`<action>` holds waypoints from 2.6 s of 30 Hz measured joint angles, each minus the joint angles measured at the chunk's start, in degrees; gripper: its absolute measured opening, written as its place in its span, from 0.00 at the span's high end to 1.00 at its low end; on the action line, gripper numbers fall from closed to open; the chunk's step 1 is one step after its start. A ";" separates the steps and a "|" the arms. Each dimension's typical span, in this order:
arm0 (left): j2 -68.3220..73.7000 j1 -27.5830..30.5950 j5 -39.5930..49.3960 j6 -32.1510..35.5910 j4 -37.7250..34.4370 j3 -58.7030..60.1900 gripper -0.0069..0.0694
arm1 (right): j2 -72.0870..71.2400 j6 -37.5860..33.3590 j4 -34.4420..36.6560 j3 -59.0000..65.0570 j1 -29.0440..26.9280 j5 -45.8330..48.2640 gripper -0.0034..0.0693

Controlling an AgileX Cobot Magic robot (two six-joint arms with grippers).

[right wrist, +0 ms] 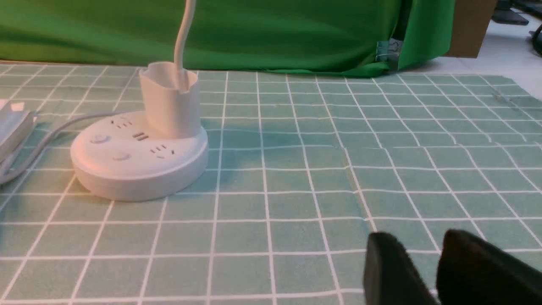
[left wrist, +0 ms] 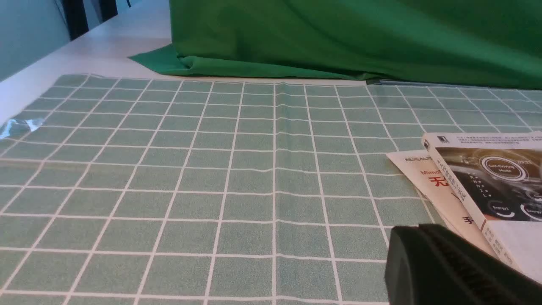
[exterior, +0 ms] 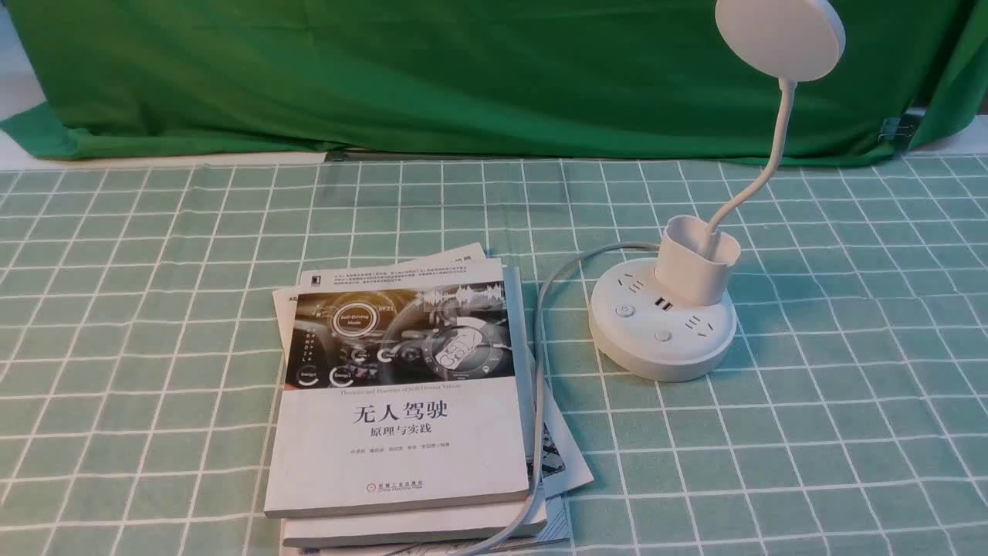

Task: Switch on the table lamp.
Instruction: 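Press the button on the base of the white desk lamp with the right gripper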

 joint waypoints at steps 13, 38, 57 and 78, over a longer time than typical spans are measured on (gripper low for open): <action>0.00 0.00 0.00 0.00 0.00 0.00 0.88 | 0.00 0.00 0.00 0.00 0.00 0.08 0.62; 0.00 0.00 0.00 0.00 0.00 0.00 0.88 | 0.00 -2.33 0.00 0.00 0.00 0.08 0.62; 0.00 0.00 0.00 0.00 0.00 0.00 0.88 | 0.00 -1.88 0.00 0.00 0.00 -0.19 0.62; 0.00 0.00 0.00 0.00 0.00 0.00 0.88 | 0.00 51.41 11.45 0.02 0.00 -6.16 0.62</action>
